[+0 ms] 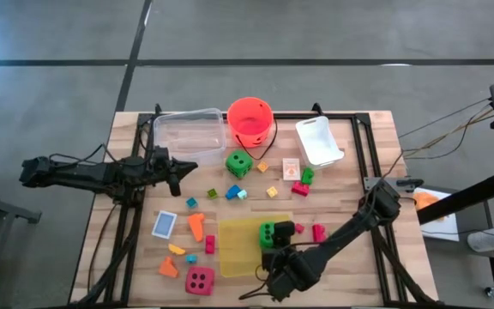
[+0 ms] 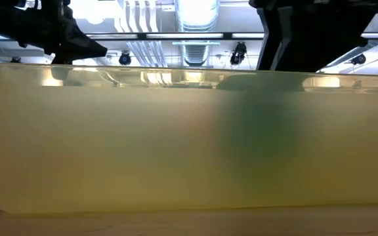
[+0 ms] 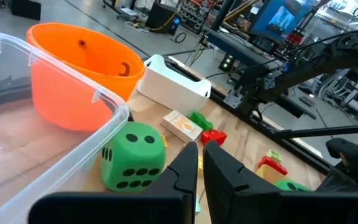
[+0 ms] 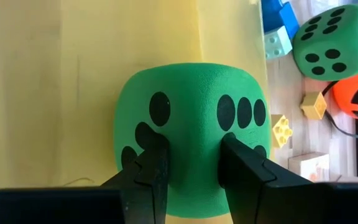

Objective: Pick & Place Toys
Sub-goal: Put the green die into the yellow bin

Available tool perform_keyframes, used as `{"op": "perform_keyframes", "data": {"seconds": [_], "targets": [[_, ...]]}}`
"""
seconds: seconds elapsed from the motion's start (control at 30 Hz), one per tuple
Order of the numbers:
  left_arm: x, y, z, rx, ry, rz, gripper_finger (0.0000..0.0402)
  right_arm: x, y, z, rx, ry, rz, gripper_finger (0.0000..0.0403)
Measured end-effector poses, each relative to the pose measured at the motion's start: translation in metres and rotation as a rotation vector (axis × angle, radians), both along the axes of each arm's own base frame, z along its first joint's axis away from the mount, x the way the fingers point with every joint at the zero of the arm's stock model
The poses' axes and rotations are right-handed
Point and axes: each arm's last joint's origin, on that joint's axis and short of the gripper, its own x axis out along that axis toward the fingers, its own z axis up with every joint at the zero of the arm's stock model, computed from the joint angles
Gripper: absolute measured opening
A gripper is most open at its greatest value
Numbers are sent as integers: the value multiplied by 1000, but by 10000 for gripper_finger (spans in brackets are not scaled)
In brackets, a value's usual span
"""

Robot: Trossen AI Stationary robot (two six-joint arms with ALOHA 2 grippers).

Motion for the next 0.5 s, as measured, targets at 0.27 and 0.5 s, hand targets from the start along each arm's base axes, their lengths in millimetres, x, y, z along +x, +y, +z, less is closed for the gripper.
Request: {"op": "perform_keyframes", "data": {"seconds": [0.27, 0.5], "targets": [[-2, 0, -7, 4, 72, 0, 22, -3, 5, 0, 11, 1, 9, 96], [-2, 0, -7, -24, 66, 7, 22, -3, 6, -5, 38, 28, 10, 86]]}}
